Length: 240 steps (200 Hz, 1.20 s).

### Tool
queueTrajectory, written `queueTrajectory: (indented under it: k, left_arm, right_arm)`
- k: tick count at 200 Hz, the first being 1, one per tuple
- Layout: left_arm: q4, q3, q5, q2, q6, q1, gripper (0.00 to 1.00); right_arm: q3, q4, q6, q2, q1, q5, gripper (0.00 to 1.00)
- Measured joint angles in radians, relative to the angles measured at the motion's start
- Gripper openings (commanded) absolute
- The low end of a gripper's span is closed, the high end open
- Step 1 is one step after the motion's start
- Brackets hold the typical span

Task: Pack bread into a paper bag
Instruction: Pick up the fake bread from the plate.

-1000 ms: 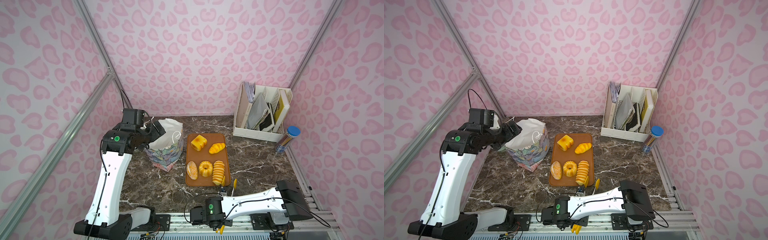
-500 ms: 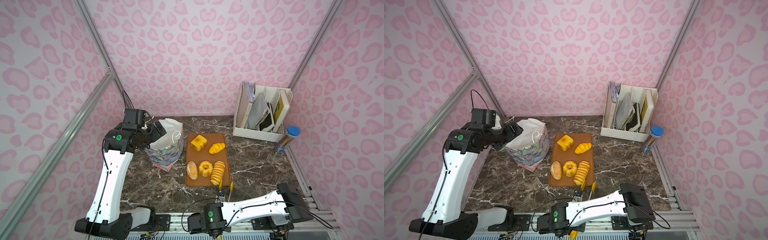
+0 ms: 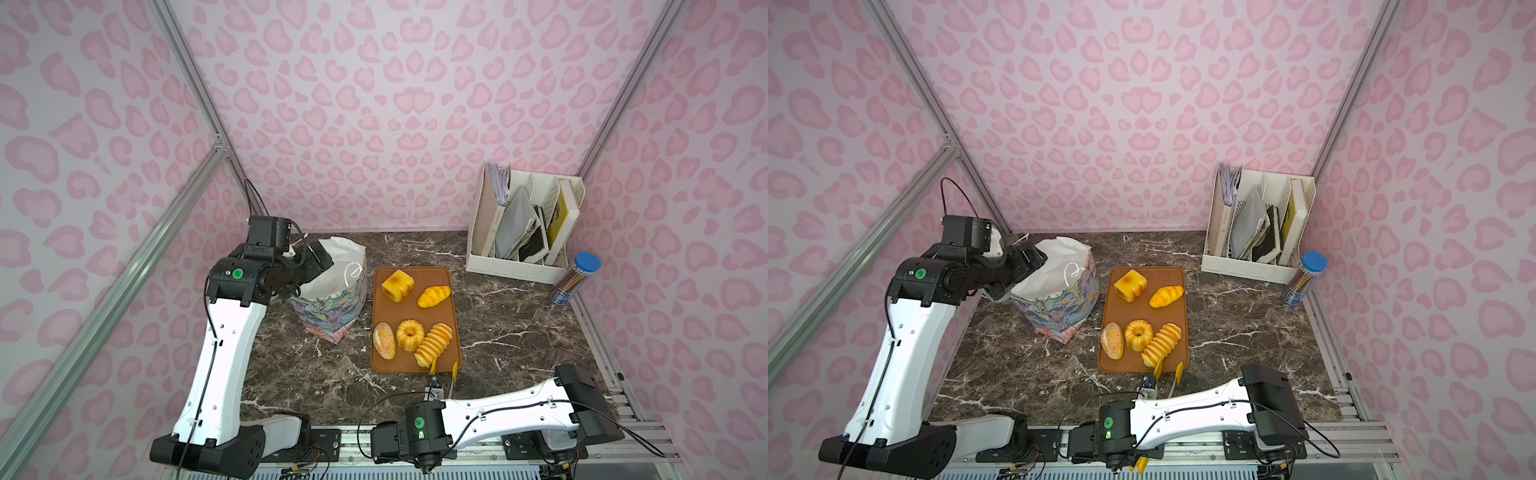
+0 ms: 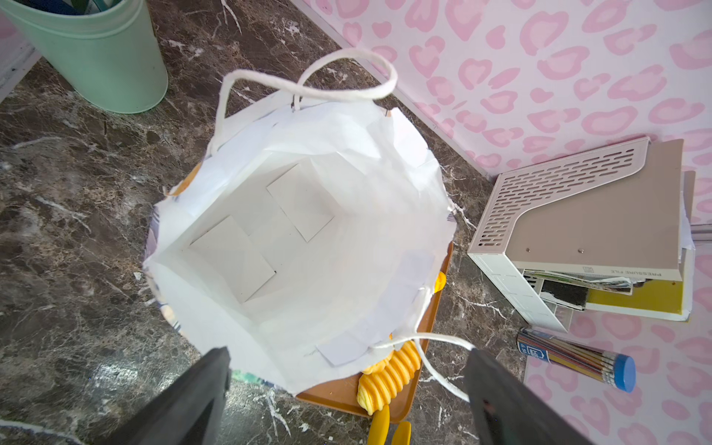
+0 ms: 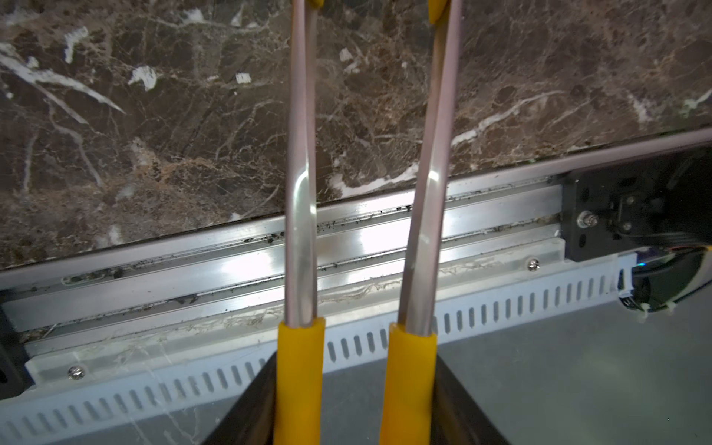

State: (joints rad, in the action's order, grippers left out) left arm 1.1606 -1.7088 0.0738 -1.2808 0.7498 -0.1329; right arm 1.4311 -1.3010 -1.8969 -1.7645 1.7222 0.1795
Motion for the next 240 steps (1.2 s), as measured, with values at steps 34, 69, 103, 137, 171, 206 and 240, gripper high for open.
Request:
queueTrajectory:
  k: [34, 69, 103, 137, 171, 206, 240]
  left_arm:
    - [0.0, -0.001, 0.012, -0.011, 0.0, 0.0, 0.98]
    - [-0.001, -0.01, 0.019, -0.023, 0.0, 0.0, 0.98]
    - [0.0, -0.016, 0.023, -0.033, -0.001, 0.0, 0.98]
    - [0.0, -0.023, 0.026, -0.047, -0.009, 0.0, 0.98]
    - [0.0, -0.024, 0.033, -0.057, -0.018, 0.0, 0.98]
    - [0.0, -0.035, 0.041, -0.069, -0.019, 0.0, 0.98]
    - [0.0, -0.034, 0.041, -0.072, -0.019, 0.0, 0.98]
  right_arm:
    - [0.025, -0.002, 0.017, -0.018, 0.002, 0.014, 0.58]
    - [0.039, 0.001, 0.026, -0.022, 0.002, 0.032, 0.58]
    - [0.064, -0.002, 0.04, -0.035, 0.005, 0.04, 0.58]
    - [0.091, -0.001, 0.042, -0.054, 0.024, 0.043, 0.59]
    - [0.108, -0.001, 0.041, -0.067, 0.035, 0.04, 0.6]
    - [0.093, 0.002, 0.039, -0.058, 0.029, 0.04, 0.63]
    - [0.029, 0.014, 0.064, -0.027, -0.024, 0.048, 0.65]
